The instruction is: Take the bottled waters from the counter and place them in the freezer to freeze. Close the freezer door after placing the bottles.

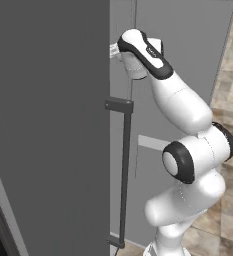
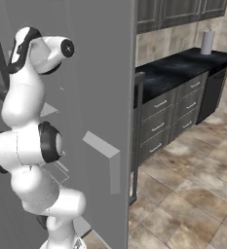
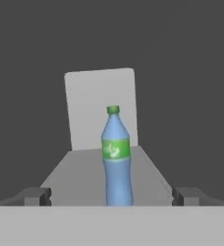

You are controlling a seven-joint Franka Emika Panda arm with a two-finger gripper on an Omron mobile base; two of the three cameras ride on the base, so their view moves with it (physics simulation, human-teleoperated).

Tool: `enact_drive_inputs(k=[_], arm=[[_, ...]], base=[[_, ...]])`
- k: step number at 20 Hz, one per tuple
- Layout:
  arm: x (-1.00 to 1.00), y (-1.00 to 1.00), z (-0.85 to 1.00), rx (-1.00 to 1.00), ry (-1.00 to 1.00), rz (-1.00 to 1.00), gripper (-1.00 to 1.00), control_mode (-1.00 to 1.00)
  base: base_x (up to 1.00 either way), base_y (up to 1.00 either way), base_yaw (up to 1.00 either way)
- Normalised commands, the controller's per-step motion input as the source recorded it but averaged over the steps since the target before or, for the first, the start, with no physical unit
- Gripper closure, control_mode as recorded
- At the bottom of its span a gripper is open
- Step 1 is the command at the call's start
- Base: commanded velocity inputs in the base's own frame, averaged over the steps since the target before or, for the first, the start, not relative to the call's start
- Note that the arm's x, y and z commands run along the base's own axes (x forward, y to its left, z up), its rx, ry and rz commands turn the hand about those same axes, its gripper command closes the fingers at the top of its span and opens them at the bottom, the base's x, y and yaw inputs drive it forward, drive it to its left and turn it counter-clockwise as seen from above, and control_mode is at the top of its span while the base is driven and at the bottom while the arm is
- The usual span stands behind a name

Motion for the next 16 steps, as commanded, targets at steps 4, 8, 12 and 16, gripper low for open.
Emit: enact_drive_inputs(k=[4,8,12,16], arm=[[-0.55,-0.57,0.23,0.01,-0.03,0.00,-1.00,-1.00],[-0.79,-0.35,0.41,0.00,-0.04,-0.04,-1.00,-1.00],[-1.00,-0.17,0.39,0.00,-0.05,-0.15,-1.00,-1.00],[-1.00,-0.58,0.07,0.00,0.01,-0.25,-1.00,-1.00]], base=[[0.00,0.00,0.00],[0.00,0.00,0.00],[0.00,0.00,0.00],[0.00,0.00,0.00]])
